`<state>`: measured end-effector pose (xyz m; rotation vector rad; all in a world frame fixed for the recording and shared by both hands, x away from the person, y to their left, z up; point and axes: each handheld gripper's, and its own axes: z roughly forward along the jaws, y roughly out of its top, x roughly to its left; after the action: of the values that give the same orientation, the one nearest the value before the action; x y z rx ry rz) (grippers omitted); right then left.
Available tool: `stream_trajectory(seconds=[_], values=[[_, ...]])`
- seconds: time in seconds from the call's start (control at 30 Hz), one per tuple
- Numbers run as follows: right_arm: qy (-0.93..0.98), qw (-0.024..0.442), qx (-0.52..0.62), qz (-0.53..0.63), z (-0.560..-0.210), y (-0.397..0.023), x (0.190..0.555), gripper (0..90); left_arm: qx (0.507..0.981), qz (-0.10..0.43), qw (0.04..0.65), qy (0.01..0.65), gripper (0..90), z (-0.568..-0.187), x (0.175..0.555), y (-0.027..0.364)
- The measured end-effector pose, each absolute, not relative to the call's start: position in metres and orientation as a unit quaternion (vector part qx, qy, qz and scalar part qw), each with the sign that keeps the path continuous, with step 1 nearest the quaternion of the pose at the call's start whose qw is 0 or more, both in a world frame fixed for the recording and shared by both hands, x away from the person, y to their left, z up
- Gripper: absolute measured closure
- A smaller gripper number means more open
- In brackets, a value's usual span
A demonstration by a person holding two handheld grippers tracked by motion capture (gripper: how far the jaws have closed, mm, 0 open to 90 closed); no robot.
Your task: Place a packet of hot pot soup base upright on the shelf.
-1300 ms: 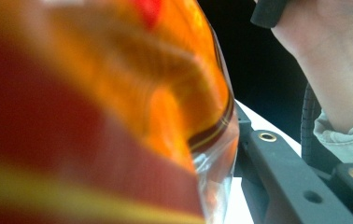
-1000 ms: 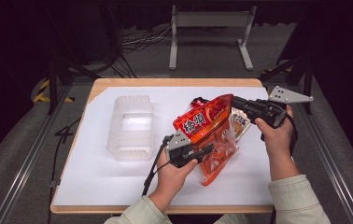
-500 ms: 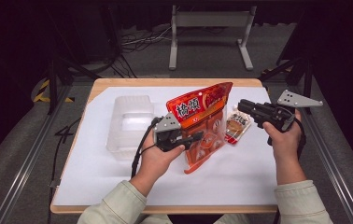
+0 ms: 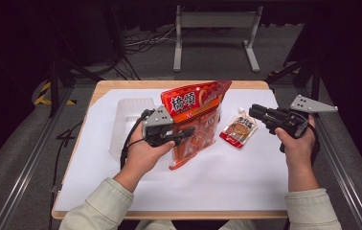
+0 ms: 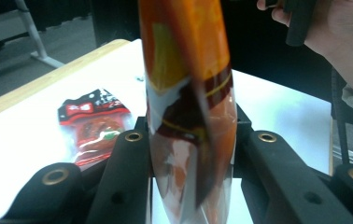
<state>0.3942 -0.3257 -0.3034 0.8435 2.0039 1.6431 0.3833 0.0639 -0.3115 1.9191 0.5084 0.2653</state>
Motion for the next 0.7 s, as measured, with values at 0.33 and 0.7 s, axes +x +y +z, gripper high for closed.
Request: stream_trajectory(seconds=[0.33,0.7], values=[[0.744,0.181,0.337,0.548,-0.313,-0.330,0.400,65.6,0.797,0.136,0.551,0.209,71.0,-0.292,0.392,0.091],[0.770,0.169,0.367,0.494,-0.318,-0.336,0.401,63.3,0.782,0.154,0.565,0.214,71.0,-0.276,0.400,0.106]])
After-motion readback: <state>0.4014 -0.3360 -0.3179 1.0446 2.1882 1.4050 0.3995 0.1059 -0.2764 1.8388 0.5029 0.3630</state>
